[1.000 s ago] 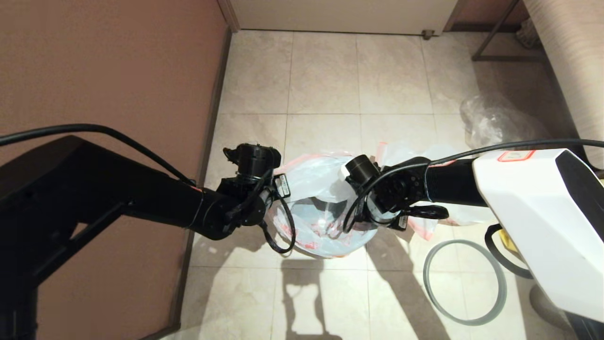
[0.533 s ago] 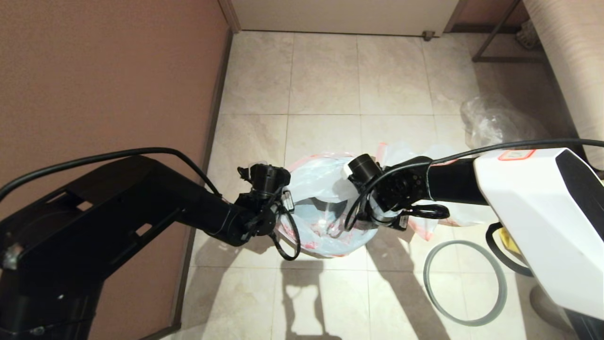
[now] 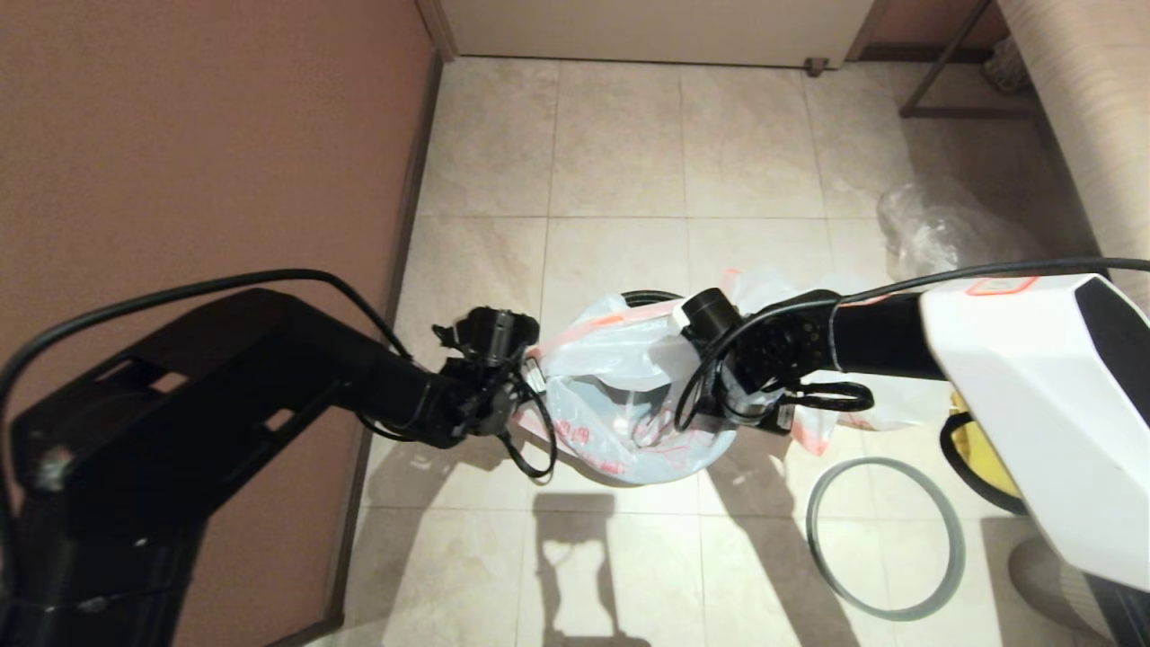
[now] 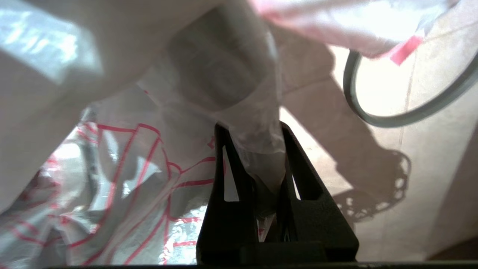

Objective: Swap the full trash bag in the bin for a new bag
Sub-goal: Put the new garbage bag on the trash can

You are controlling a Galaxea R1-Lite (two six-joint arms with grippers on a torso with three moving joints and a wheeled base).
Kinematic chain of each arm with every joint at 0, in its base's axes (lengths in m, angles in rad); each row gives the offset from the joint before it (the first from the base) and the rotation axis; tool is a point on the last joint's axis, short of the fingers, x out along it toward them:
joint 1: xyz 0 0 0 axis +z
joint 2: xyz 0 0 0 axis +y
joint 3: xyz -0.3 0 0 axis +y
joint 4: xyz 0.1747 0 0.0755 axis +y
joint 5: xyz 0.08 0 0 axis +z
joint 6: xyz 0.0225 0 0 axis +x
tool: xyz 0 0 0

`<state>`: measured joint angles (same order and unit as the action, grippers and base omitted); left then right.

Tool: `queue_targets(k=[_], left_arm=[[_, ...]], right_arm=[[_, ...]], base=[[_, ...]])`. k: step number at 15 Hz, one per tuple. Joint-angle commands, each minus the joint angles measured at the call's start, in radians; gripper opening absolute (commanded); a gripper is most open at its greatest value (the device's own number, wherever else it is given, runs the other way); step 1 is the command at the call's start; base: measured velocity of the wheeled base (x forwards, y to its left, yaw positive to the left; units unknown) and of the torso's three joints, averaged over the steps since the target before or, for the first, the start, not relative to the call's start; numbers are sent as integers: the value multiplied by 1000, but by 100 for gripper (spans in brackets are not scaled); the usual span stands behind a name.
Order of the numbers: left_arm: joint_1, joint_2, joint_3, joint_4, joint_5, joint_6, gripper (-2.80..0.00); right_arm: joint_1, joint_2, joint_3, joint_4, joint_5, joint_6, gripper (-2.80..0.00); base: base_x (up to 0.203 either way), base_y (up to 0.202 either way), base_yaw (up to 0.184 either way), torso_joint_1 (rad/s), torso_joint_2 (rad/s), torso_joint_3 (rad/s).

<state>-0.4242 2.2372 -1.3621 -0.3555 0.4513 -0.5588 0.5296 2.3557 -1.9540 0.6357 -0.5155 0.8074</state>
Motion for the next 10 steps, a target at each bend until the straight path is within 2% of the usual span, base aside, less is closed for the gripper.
queue_targets(k=[1,5,10], left_arm=[[-25,-95,43,11,-66,-11,-280],[-21,-30,33,20,-108,-17,-280],[-27,-109,55,23,-147,-48,-280]], right_arm=[[-8,4,1,-5,-1,-12,-280],[-11,4,3,-4,0,-25,-280],[4,-26,107,-21,34,-92,-280]], base=[[0,0,0,0,0,0],[0,0,0,0,0,0],[0,0,0,0,0,0]])
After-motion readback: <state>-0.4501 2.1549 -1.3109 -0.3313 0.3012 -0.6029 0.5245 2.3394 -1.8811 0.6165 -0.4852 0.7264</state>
